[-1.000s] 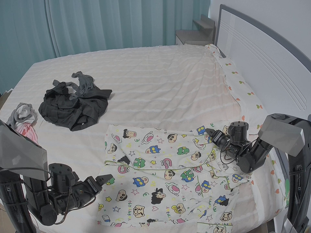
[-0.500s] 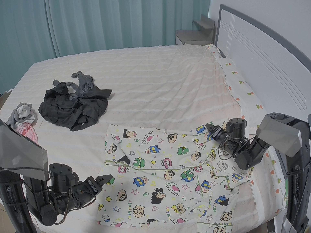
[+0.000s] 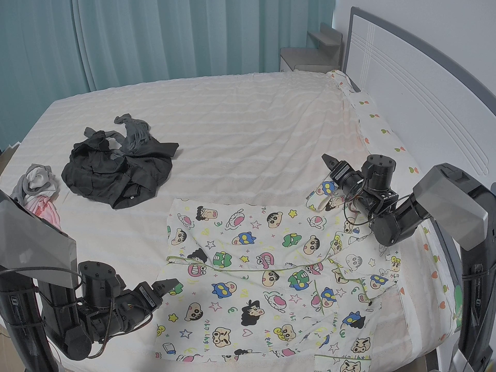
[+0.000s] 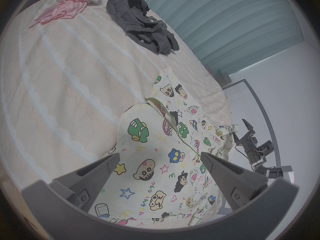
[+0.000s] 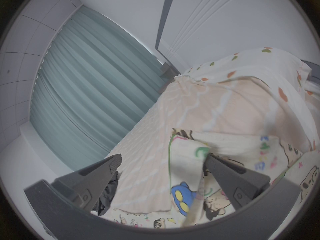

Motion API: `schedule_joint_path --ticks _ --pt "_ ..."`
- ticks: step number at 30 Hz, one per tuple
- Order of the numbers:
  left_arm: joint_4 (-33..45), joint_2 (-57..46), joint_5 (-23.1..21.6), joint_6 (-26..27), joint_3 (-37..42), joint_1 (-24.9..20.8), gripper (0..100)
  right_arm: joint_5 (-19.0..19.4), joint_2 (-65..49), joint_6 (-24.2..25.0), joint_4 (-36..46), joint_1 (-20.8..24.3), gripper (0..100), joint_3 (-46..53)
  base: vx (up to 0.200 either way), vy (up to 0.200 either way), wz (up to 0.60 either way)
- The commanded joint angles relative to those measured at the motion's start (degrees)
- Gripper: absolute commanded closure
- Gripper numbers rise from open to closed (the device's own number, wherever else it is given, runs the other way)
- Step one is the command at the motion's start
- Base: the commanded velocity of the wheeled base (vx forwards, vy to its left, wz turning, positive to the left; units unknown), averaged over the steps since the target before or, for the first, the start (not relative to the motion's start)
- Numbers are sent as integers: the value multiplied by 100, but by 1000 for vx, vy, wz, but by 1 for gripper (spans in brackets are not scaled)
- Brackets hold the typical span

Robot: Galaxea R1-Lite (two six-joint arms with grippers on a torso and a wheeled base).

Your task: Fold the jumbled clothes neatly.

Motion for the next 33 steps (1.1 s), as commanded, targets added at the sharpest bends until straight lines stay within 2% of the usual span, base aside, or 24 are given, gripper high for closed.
schedule_joint_path --ticks 1,6,8,13,15,19,22,24,26,27,28,33 --pt "-102 55 12 -2 40 8 0 62 -275 10 121 -166 0 -106 0 0 0" --pt "-102 55 12 -2 31 8 0 264 -275 71 139 -306 0 -221 0 0 0" --pt "-102 55 12 -2 40 8 0 466 -257 150 121 -333 0 -115 0 0 0" --pt "-102 55 12 -2 40 17 0 545 -512 247 86 -298 0 395 0 0 0" --pt "-102 73 3 -2 31 17 0 712 -661 256 33 -262 0 694 0 0 0" --pt "-102 90 3 -2 48 8 0 730 -785 238 -143 -342 0 984 0 0 0" --pt "-102 81 3 -10 75 8 0 835 -1250 229 -160 -658 0 1739 0 0 0" --pt "-102 73 -5 -10 75 0 0 932 -1417 238 -160 -711 0 2012 0 0 0" --pt "-102 55 3 -2 75 -44 0 1196 -2068 212 -257 -851 0 3049 0 0 0" --pt "-102 55 3 -2 75 -44 0 1196 -2068 212 -257 -851 0 3049 0 0 0" --pt "-102 38 12 -10 75 -71 0 1336 -2525 124 -336 -895 0 3770 0 0 0" --pt "-102 55 12 -10 75 -71 0 1600 -3131 -412 -573 -1071 0 5088 -120 0 0"
